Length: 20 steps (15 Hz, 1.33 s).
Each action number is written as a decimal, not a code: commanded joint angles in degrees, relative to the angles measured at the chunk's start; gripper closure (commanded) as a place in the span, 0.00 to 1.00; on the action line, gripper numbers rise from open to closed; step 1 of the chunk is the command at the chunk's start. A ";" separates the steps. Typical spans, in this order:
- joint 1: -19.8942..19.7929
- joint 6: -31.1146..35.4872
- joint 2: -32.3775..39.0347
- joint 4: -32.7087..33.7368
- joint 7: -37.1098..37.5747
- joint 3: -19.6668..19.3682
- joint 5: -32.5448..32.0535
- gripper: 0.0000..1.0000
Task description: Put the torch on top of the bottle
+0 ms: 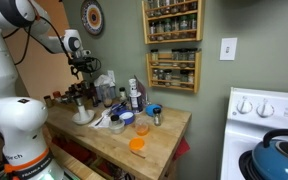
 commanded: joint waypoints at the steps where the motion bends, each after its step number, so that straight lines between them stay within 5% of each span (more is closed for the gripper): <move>1: 0.88 -0.45 5.62 3.51 -2.71 1.15 -1.90 0.00; 13: -0.24 -1.32 17.04 9.22 -1.79 0.29 -5.70 0.02; 16: -0.23 -3.00 18.84 10.74 -1.88 0.35 -6.31 0.21; 17: -0.18 -3.53 19.30 11.16 -1.73 0.32 -6.49 0.20; 20: -0.16 -5.17 20.75 12.49 -2.11 0.41 -6.53 0.52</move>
